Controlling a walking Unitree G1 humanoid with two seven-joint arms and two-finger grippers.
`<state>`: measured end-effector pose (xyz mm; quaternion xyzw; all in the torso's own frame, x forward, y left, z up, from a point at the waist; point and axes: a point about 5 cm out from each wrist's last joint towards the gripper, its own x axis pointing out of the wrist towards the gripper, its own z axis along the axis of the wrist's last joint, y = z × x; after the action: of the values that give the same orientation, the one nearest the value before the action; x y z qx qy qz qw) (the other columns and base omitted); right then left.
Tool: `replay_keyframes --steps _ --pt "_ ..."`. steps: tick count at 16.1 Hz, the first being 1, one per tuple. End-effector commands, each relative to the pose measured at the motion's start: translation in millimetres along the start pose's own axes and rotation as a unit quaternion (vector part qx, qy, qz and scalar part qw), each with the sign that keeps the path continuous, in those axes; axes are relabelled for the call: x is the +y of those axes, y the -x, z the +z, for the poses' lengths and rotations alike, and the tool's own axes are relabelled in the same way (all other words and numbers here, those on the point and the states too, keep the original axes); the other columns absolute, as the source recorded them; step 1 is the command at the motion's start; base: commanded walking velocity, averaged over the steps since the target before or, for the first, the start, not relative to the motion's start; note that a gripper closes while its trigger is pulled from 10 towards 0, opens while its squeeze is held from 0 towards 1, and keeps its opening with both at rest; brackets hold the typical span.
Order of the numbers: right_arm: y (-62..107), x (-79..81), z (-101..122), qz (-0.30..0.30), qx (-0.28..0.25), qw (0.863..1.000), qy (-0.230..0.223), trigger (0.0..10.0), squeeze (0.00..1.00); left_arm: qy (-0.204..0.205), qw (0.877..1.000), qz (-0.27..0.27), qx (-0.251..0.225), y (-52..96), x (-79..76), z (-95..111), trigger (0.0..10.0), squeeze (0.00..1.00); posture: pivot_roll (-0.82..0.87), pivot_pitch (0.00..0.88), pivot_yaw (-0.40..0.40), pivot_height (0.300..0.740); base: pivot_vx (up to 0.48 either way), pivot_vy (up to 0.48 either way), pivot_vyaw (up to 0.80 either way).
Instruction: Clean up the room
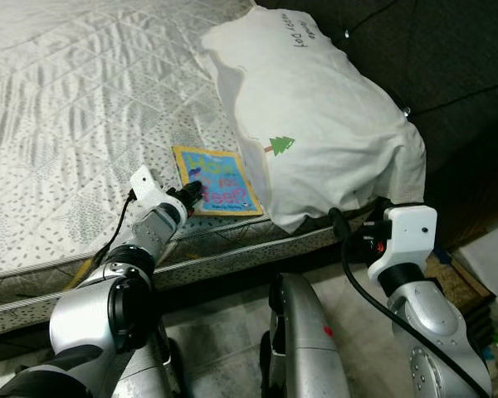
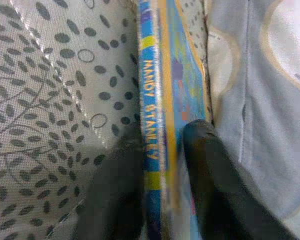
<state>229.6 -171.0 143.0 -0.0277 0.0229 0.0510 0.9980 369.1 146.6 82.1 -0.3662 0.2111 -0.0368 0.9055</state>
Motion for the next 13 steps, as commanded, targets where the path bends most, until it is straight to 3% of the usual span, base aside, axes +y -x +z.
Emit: replay_keyframes --steps 1,6,13 --pt "-0.2 -5.1 -1.1 -0.01 0.002 1.0 0.007 10.0 0.0 -0.014 1.0 -0.002 0.012 -2.2 -6.7 -1.3 10.0 1.0 -0.32 0.122 -0.103 0.522 0.0 0.0 0.0" --pt "-11.1 -0.4 -1.0 -0.012 -0.01 1.0 -0.001 10.0 0.0 -0.035 0.999 0.031 -0.014 1.3 4.5 16.2 10.0 1.0 -0.28 0.095 -0.083 0.522 0.0 0.0 0.0" --pt "-38.1 12.0 -1.8 -0.007 -0.038 0.999 -0.025 10.0 0.0 -0.123 0.99 0.074 -0.017 9.4 25.5 29.4 10.0 1.0 -0.19 0.037 -0.041 0.522 0.0 0.0 0.0"
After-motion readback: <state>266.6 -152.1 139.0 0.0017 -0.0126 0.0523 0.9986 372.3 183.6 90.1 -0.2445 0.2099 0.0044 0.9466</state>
